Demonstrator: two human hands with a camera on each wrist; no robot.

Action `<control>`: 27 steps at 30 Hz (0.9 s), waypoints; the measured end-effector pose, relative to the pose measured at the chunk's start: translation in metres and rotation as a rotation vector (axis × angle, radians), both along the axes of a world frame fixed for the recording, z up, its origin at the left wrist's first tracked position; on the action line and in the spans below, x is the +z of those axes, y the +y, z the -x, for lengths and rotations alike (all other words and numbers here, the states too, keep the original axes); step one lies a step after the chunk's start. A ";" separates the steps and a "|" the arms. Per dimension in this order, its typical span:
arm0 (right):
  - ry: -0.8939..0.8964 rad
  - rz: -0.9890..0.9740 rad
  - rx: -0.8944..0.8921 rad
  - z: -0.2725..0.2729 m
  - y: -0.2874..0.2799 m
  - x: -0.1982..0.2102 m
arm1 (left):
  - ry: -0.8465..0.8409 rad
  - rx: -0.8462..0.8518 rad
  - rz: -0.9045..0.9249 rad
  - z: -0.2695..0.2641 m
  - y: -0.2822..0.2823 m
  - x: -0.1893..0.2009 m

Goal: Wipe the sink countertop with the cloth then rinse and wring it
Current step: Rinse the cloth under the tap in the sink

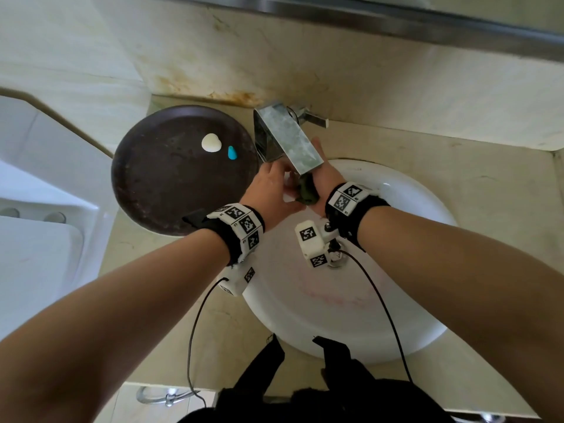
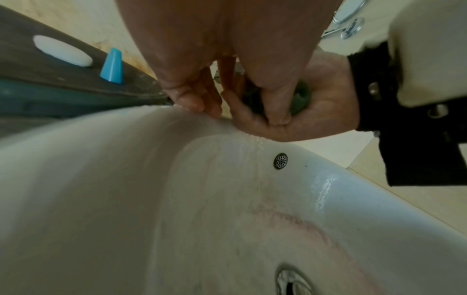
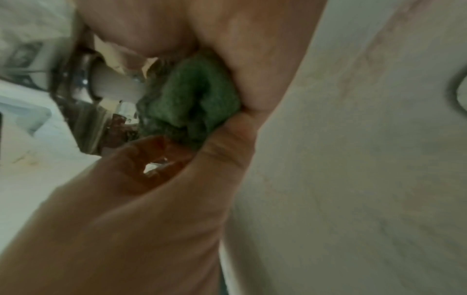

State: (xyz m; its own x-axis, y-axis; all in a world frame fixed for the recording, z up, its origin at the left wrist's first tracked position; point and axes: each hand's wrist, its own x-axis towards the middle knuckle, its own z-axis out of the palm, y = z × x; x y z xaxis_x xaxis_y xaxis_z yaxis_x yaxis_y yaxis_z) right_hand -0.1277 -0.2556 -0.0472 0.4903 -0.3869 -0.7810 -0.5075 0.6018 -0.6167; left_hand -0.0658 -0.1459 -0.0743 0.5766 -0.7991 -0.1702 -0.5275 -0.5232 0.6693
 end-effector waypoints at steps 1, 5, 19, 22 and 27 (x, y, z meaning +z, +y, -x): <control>-0.053 -0.037 -0.040 0.001 0.001 0.003 | 0.013 0.009 0.004 -0.001 -0.001 0.001; 0.025 0.151 0.011 0.004 0.006 0.008 | 0.044 0.043 -0.021 -0.003 -0.005 0.003; 0.209 0.410 0.164 0.004 0.006 0.004 | 0.061 -0.044 0.032 0.007 -0.011 -0.001; 0.316 0.518 0.294 0.006 0.004 0.016 | 0.080 -0.084 0.005 0.011 -0.016 0.001; 0.223 0.457 0.228 0.011 0.000 0.008 | 0.088 -0.180 -0.015 0.015 -0.023 0.001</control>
